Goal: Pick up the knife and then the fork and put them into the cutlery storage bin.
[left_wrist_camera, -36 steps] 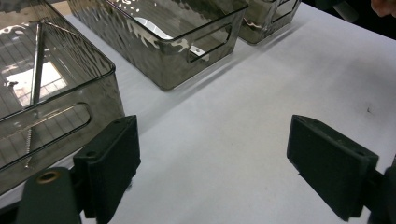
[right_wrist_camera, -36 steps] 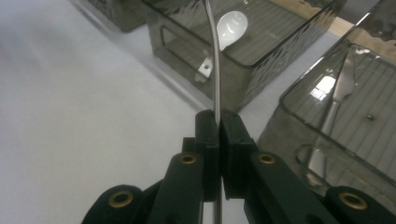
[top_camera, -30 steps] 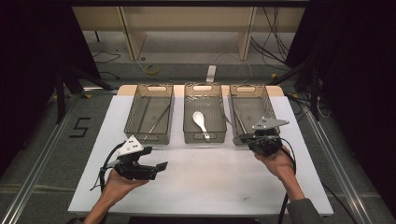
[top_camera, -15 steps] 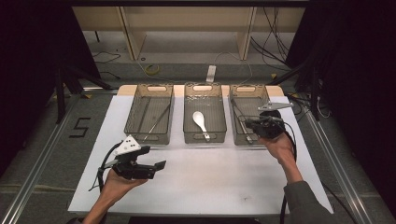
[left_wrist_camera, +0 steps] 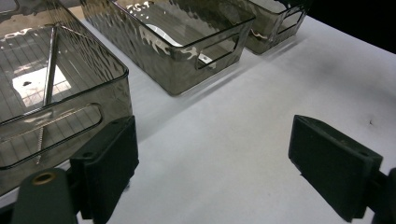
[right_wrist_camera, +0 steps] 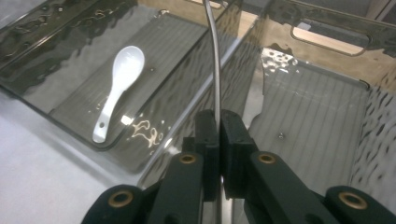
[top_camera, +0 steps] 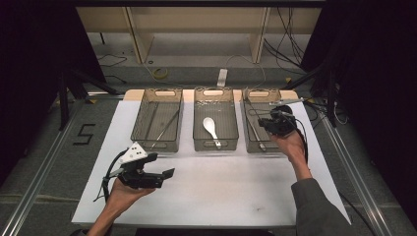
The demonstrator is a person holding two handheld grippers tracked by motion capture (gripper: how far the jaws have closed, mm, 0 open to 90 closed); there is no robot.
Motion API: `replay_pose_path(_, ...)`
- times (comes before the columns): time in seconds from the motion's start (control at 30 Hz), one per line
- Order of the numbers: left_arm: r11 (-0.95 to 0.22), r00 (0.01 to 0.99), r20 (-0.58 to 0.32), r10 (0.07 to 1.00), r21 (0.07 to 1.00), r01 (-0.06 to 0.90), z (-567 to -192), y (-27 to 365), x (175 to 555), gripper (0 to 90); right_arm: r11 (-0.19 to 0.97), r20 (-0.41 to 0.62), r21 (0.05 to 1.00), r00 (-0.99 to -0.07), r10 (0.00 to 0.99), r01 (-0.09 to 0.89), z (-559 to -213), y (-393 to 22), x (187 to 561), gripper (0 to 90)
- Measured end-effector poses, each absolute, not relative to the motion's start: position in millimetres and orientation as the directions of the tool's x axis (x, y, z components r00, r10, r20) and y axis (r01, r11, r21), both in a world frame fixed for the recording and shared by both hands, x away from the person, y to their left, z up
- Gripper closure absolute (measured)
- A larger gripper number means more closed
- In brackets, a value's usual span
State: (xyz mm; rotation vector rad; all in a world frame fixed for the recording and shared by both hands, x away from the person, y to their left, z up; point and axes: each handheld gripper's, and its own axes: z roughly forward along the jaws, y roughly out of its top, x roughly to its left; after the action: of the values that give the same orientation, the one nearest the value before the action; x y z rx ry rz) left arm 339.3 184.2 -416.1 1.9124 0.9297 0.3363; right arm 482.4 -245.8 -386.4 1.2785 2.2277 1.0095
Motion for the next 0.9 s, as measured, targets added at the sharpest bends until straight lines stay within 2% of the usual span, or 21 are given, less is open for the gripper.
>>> replay_pose_path(0.9,-0.253,0.675,-0.152,0.722,0.85,0.463,-415.7,182.6,339.1,15.3,0.248,0.065,0.684,-0.397,0.916,0.686,-407.7,-254.1,507.9,87.3)
